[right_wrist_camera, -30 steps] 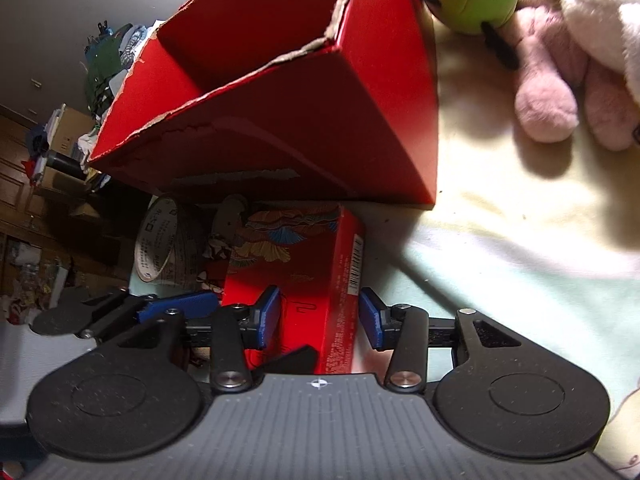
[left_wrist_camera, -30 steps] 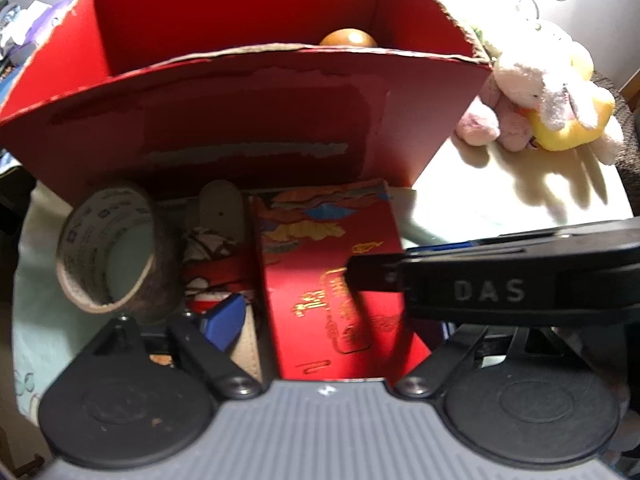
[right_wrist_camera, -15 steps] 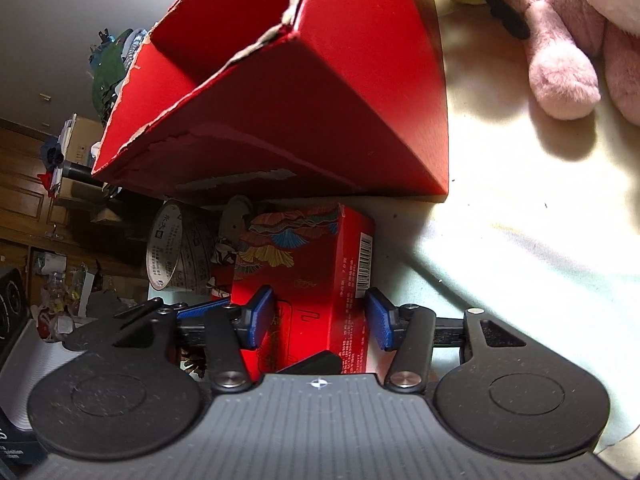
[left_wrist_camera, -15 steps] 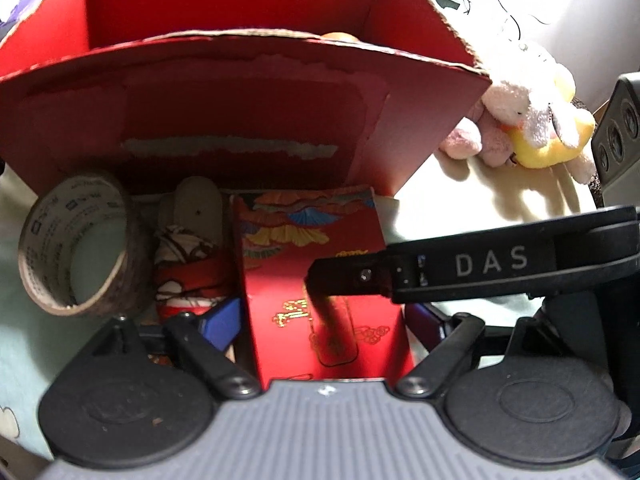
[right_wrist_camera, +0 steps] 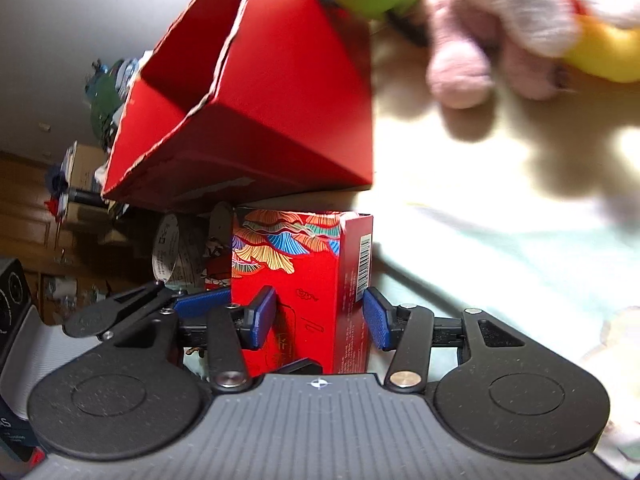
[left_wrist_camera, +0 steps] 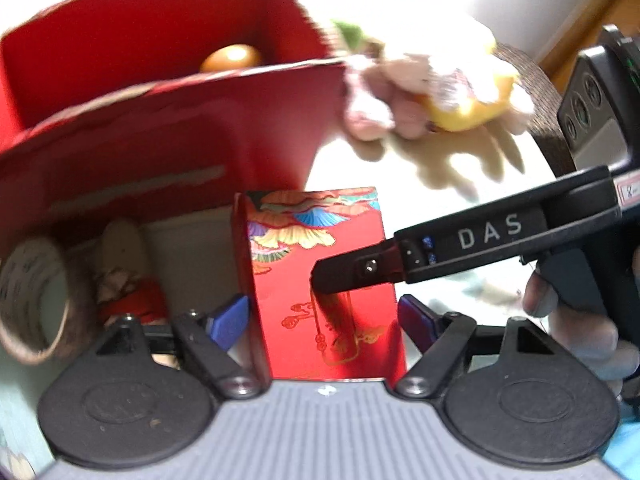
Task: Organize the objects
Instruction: 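Lift the gift box with the right gripper over the red box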
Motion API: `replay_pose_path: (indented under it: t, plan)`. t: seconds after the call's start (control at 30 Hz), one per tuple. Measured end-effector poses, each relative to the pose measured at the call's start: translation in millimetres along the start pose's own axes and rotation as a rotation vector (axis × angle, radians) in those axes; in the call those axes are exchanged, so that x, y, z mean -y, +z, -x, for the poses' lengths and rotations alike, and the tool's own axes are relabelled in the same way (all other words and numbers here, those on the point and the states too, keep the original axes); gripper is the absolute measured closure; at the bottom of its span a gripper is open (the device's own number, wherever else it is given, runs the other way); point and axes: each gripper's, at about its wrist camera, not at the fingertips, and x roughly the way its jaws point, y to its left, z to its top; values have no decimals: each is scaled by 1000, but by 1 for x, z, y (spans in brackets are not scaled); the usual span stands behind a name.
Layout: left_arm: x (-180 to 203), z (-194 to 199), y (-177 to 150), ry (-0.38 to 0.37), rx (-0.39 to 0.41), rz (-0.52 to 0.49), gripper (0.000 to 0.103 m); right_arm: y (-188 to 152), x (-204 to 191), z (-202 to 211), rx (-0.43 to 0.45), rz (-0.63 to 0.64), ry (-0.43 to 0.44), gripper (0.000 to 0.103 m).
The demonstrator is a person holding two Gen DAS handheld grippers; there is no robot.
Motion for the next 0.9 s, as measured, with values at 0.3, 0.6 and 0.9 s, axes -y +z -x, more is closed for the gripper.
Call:
replay_pose_path:
  t: [0.3,0.6,0.9]
  plan:
    - [46,16,22,-69,68,-256,23,-22,3,59,212,-47,-45,53]
    - [52,68,55,-120,255,-381,23,-13,-29,107,442,6,-50,53]
    - [2,126,90,-66,439,-348,23,53,-110,96,528,192,-31,53]
